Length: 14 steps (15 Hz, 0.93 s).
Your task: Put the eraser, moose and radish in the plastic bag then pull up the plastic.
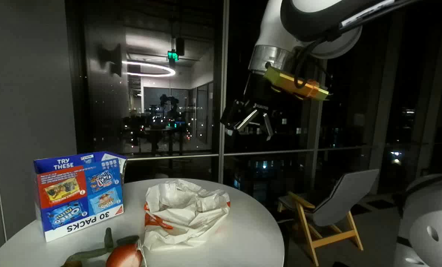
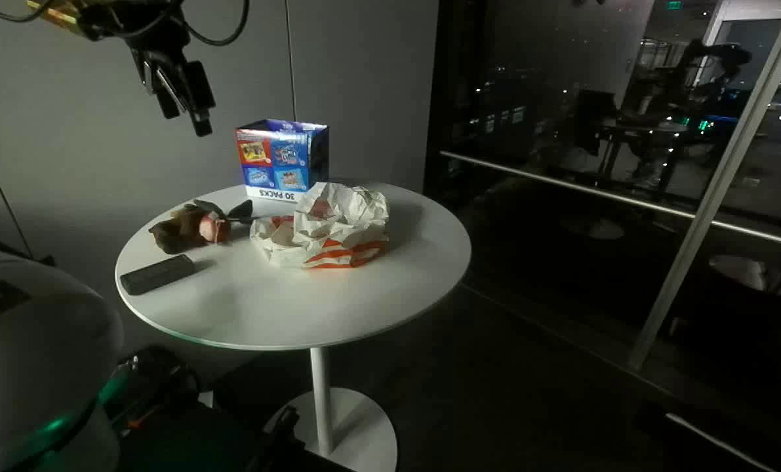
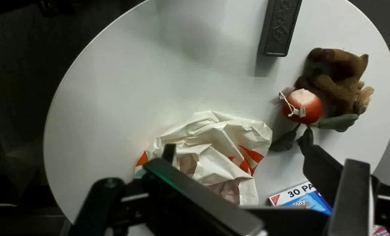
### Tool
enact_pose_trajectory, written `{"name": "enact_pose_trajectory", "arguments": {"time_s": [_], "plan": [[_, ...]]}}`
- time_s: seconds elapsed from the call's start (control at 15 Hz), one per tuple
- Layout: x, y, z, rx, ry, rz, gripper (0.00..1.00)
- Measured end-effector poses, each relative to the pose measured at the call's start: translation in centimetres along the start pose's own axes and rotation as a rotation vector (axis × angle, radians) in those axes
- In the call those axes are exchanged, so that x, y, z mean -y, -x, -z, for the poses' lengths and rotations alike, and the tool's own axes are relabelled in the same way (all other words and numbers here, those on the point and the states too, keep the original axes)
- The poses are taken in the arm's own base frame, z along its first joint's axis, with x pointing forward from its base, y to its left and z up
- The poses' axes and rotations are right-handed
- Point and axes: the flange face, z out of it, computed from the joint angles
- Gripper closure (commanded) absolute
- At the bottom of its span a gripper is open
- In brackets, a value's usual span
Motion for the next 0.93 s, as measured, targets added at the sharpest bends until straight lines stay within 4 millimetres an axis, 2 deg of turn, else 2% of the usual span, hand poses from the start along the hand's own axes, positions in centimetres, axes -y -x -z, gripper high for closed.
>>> {"name": "enact_pose_trajectory", "arguments": {"time_s": [0.2,0.93], "plan": [[0.17,-0.03,0.71,-0.015,-0.007,0.003,0.0],[0.15,-0.01,0.65,-0.013,-0.006,0.002,0.0]]}}
